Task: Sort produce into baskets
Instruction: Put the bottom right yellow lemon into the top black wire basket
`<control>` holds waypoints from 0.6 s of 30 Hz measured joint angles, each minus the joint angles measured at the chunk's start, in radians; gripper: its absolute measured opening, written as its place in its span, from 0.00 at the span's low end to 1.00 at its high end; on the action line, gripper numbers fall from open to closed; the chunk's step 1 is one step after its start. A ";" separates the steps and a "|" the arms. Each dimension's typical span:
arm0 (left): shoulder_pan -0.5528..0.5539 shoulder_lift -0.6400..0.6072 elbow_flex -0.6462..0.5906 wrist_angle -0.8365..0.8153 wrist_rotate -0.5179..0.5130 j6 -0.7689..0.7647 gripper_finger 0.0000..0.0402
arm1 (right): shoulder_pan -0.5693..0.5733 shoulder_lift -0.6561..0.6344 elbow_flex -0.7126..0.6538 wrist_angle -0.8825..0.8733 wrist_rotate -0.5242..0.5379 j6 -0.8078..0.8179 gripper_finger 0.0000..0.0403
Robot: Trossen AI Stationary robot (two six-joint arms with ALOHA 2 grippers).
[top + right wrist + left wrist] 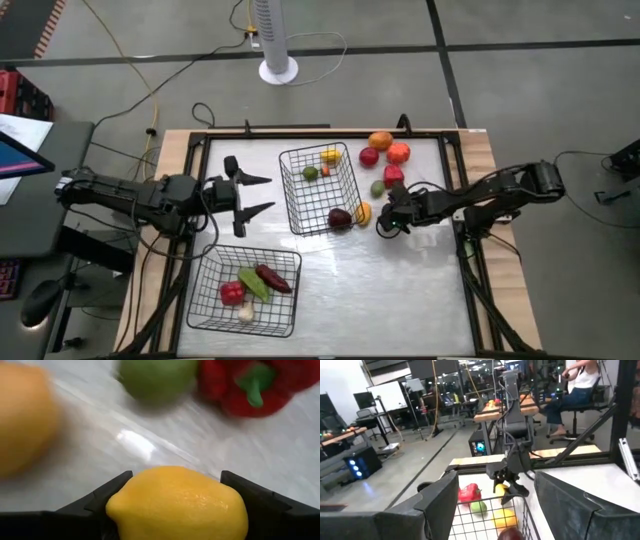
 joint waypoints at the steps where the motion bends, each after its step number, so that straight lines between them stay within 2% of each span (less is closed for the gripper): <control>1: 0.000 -0.007 0.000 -0.004 0.000 -0.004 0.62 | 0.009 -0.017 0.016 -0.015 0.000 0.000 0.80; 4: 0.000 -0.020 0.000 -0.037 0.003 -0.023 0.62 | 0.046 -0.073 0.065 -0.043 0.035 0.000 0.79; 9: 0.000 -0.008 0.000 -0.057 0.006 -0.037 0.62 | 0.137 -0.131 0.159 0.042 0.220 -0.070 0.79; 13: 0.000 -0.006 0.000 -0.038 0.006 -0.035 0.62 | 0.195 -0.101 0.197 0.327 0.285 -0.283 0.80; 18: 0.001 -0.019 0.000 -0.039 0.027 -0.053 0.62 | 0.201 0.020 0.241 0.688 0.186 -0.584 0.80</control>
